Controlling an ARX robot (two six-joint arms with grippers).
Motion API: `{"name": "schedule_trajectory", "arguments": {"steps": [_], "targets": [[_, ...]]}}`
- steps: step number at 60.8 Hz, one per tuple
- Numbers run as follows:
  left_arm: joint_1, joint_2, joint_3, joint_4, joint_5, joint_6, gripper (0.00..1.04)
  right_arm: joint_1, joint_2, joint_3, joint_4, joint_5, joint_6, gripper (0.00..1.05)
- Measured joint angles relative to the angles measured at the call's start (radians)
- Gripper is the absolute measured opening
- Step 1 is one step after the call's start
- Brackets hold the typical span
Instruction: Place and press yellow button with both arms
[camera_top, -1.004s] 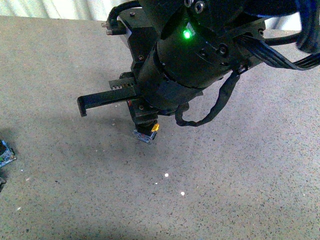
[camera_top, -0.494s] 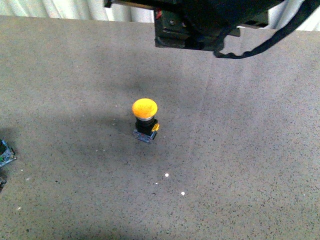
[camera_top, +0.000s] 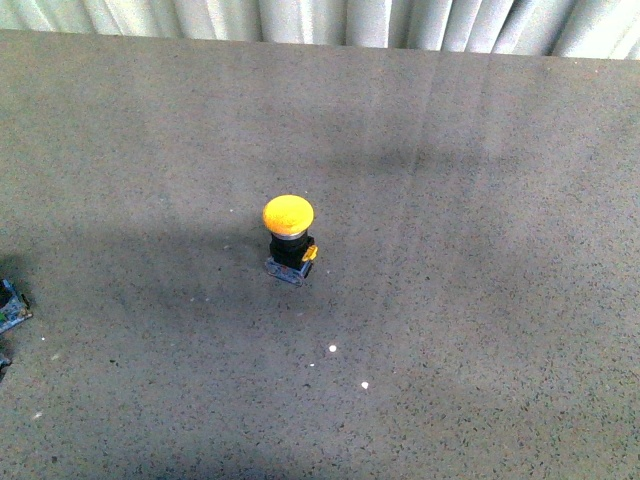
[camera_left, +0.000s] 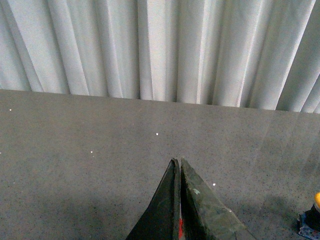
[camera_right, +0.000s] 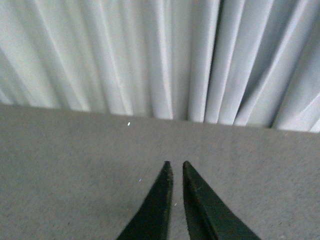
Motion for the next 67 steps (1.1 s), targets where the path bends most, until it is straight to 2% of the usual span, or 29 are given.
{"name": "schedule_trajectory", "arguments": {"steps": [21, 41, 44, 48, 67], "targets": [[0.000, 0.000, 0.000, 0.000, 0.000, 0.000, 0.01, -0.100, -0.222, -0.231, -0.005, -0.102, -0.019, 0.01], [0.000, 0.000, 0.000, 0.000, 0.000, 0.000, 0.01, -0.167, -0.451, -0.356, -0.114, -0.164, -0.019, 0.01], [0.000, 0.000, 0.000, 0.000, 0.000, 0.000, 0.01, -0.203, -0.476, -0.373, -0.124, -0.222, -0.020, 0.01], [0.000, 0.000, 0.000, 0.000, 0.000, 0.000, 0.01, -0.235, -0.485, -0.402, -0.088, -0.238, -0.019, 0.01], [0.000, 0.000, 0.000, 0.000, 0.000, 0.000, 0.01, -0.248, -0.701, -0.435, -0.274, -0.244, -0.019, 0.01]]}}
